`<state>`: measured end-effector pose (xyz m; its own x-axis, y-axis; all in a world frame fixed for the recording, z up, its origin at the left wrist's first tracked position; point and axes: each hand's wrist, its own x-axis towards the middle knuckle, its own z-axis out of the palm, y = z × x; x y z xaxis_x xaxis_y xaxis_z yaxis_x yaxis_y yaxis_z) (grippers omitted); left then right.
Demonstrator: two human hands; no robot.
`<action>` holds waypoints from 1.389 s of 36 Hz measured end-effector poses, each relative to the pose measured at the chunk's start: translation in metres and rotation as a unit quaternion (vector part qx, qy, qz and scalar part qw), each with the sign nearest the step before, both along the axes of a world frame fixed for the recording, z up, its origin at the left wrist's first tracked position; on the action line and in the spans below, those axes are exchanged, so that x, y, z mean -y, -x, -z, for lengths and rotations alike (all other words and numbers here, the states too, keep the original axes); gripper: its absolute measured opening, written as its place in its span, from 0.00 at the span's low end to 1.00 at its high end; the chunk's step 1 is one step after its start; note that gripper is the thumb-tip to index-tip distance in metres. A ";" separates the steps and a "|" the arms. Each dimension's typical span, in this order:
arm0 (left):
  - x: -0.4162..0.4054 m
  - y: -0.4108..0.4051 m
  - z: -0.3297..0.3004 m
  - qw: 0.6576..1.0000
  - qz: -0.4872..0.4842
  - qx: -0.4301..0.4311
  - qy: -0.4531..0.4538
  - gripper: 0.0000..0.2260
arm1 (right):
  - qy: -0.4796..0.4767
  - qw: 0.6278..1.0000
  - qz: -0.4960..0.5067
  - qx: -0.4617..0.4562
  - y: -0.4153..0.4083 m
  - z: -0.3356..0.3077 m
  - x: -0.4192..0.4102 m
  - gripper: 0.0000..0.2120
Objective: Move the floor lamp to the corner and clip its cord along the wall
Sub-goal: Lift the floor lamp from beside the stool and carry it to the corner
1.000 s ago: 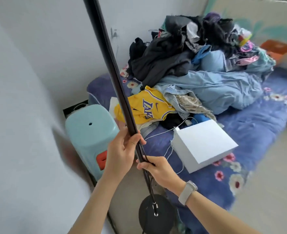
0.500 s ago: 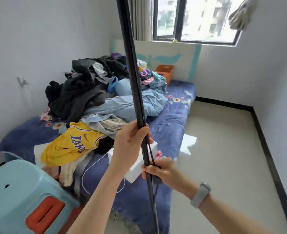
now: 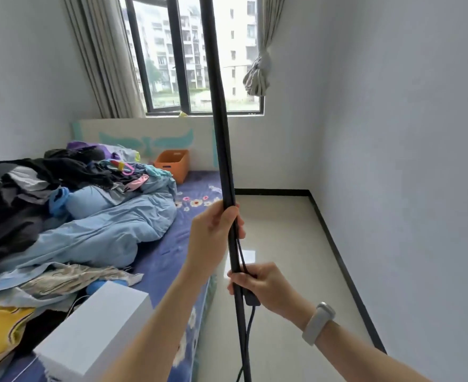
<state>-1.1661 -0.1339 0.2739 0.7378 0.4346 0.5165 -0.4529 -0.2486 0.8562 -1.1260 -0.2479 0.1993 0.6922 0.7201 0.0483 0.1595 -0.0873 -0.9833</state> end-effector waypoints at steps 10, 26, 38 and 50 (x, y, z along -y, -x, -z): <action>0.029 -0.144 -0.012 0.995 0.093 0.026 0.005 0.13 | -0.034 0.994 0.102 0.031 -0.127 -0.009 0.034 0.08; -0.030 -0.440 -0.032 0.989 0.142 0.034 -0.005 0.09 | -0.050 0.989 0.138 0.031 -0.424 -0.022 -0.025 0.08; -0.066 -0.655 -0.020 0.988 0.152 0.015 -0.005 0.09 | -0.056 0.986 0.154 0.028 -0.643 -0.007 -0.067 0.06; -0.109 -0.899 -0.024 0.993 0.114 -0.026 -0.026 0.09 | -0.051 0.991 0.122 0.012 -0.901 0.000 -0.115 0.08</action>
<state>-0.2669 -0.0252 0.2976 0.8405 0.2266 0.4922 -0.4576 -0.1895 0.8687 -0.2250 -0.1331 0.1994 0.8432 0.5213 0.1316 0.1702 -0.0266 -0.9851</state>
